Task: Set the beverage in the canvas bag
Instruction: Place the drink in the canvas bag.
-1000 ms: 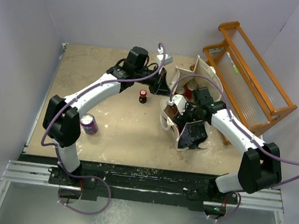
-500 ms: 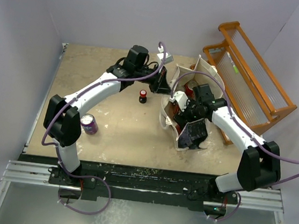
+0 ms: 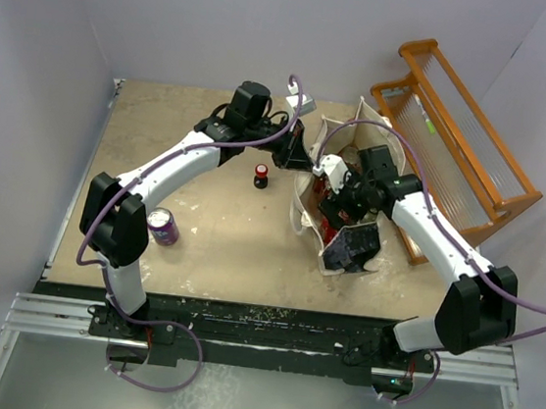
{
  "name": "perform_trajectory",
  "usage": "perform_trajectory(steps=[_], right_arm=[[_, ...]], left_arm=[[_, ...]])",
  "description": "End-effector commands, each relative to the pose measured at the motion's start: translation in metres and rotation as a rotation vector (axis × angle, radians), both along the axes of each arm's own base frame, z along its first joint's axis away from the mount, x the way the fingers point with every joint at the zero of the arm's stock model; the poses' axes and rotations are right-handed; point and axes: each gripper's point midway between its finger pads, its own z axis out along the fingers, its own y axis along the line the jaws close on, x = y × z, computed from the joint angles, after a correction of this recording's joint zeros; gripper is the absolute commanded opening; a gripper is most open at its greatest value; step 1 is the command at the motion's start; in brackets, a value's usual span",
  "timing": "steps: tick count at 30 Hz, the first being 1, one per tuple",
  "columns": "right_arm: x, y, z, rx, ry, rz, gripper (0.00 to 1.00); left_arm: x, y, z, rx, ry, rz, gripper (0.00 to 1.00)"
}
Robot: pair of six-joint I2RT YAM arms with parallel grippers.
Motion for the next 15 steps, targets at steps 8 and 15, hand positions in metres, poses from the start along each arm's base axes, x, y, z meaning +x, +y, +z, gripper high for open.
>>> perform_trajectory(steps=[8, 15], right_arm=[[0.011, 0.007, 0.073, 0.125, -0.195, -0.023, 0.91], [0.015, 0.008, 0.097, 0.172, -0.25, -0.06, 0.91]], left_arm=[[0.009, -0.004, 0.026, -0.046, -0.106, -0.011, 0.0], [0.011, -0.005, 0.028, -0.048, -0.115, -0.011, 0.0]])
